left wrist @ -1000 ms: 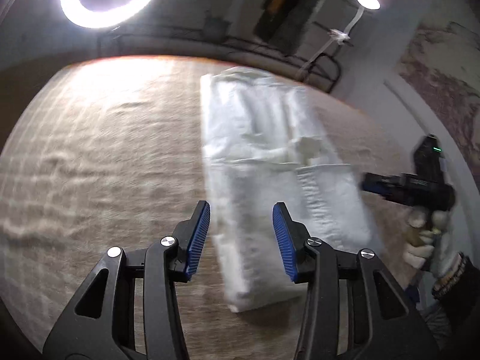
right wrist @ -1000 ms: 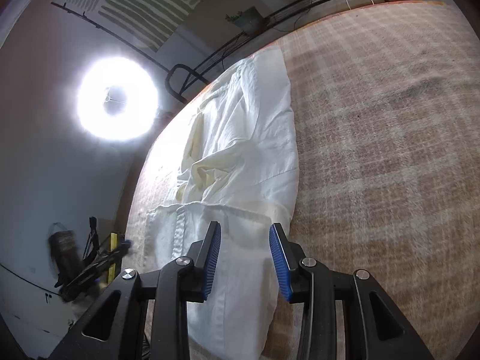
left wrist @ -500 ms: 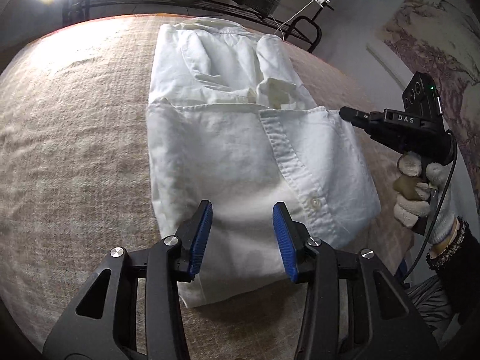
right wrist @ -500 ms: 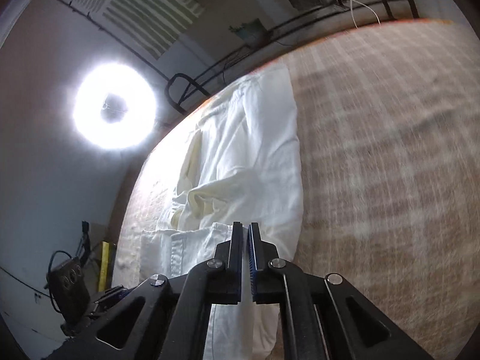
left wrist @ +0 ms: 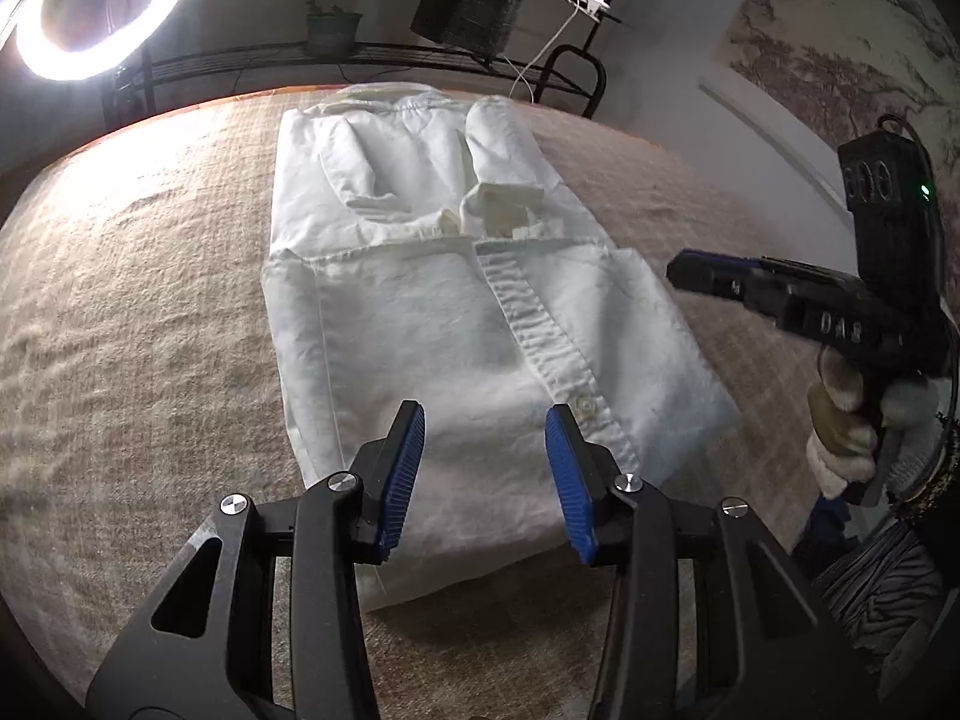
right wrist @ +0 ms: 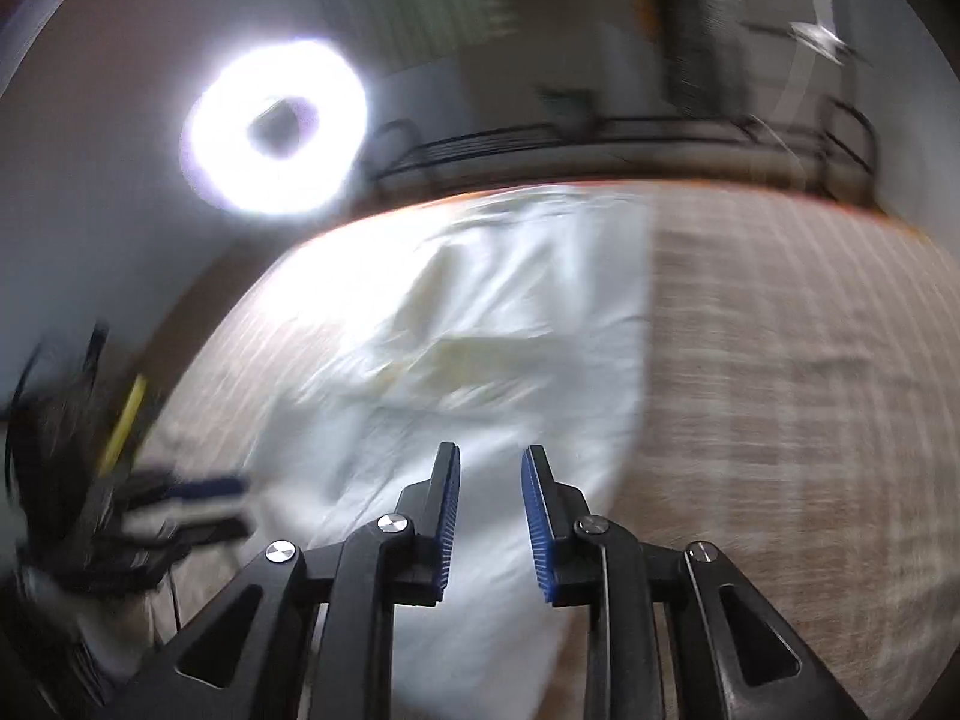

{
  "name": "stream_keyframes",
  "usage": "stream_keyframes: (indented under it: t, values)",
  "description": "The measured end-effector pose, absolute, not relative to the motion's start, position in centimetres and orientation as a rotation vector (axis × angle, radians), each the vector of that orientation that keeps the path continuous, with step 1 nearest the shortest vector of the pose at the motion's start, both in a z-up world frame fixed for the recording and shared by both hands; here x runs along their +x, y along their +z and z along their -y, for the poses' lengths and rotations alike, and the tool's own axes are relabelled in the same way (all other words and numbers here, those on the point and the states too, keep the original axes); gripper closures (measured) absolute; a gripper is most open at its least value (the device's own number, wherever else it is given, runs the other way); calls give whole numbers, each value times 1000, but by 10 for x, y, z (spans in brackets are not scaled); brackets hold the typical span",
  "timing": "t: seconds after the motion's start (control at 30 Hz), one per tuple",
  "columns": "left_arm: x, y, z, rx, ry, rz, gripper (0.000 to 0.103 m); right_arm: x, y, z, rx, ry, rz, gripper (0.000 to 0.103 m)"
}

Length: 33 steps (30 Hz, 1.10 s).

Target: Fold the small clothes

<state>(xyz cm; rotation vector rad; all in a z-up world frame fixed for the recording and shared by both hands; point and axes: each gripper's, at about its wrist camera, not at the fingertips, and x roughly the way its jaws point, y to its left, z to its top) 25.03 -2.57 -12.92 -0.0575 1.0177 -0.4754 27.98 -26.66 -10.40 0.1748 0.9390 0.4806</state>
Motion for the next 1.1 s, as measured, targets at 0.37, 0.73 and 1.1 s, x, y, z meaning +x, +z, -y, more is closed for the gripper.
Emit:
stream_keyframes:
  t: [0.37, 0.73, 1.1]
  values:
    - [255, -160, -1, -42, -420, -1072, 67, 250, -167, 283, 122, 368, -1070, 86]
    - [291, -112, -46, -128, -273, -962, 67, 260, -114, 311, 159, 389, -946, 72]
    - [385, -103, -38, -139, -324, -980, 67, 323, -93, 316, 167, 380, -885, 57]
